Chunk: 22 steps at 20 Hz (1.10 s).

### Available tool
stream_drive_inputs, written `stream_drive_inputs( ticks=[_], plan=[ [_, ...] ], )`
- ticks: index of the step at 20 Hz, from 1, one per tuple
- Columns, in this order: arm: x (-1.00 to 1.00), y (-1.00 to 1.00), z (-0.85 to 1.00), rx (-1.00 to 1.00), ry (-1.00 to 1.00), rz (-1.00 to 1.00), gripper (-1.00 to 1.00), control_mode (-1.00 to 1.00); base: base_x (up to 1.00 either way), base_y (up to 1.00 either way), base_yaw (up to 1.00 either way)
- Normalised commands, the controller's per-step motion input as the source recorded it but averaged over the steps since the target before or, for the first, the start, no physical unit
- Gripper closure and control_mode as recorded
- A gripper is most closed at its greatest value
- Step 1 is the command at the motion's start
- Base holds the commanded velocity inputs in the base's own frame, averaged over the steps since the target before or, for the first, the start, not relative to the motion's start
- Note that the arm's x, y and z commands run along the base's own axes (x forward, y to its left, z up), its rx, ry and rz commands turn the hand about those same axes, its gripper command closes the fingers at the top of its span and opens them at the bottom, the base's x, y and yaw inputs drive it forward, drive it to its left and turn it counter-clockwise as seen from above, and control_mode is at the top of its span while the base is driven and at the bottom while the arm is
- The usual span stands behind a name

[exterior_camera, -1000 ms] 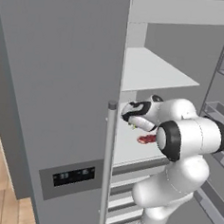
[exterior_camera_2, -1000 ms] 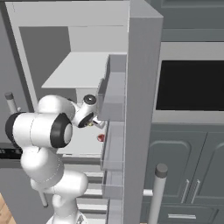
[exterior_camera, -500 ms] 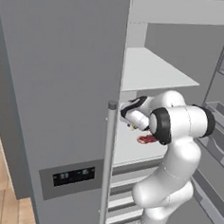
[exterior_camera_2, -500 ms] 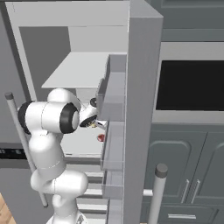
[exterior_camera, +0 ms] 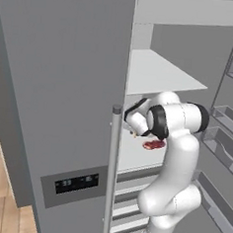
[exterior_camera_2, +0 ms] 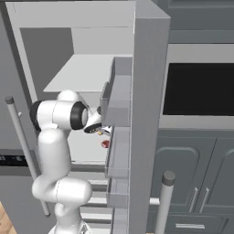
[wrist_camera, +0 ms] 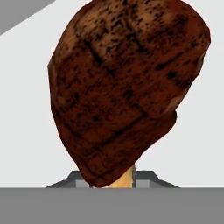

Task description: Place the steak on the counter behind the older steak on the same shelf of the fridge to maintain FIFO order. Close the fridge door when finished.

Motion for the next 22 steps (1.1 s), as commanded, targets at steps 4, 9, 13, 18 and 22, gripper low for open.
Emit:
stream_drive_inputs(
  ticks=[4,9,13,18,22],
  plan=[
    [0.41,0.03,-0.28,0.0,0.0,0.02,-1.0,-1.0,0.0,0.0,0.0],
    [0.24,0.11,-0.31,0.0,0.01,0.01,-1.0,-1.0,0.0,0.0,0.0],
    [-0.03,0.13,-0.02,-0.04,0.0,0.01,-1.0,-1.0,0.0,0.0,0.0],
    [-0.64,0.1,0.4,-0.05,-0.04,0.0,-1.0,-1.0,0.0,0.0,0.0],
    [-0.98,0.0,0.7,-0.01,-0.11,0.0,-1.0,-1.0,0.0,0.0,0.0]
  ],
)
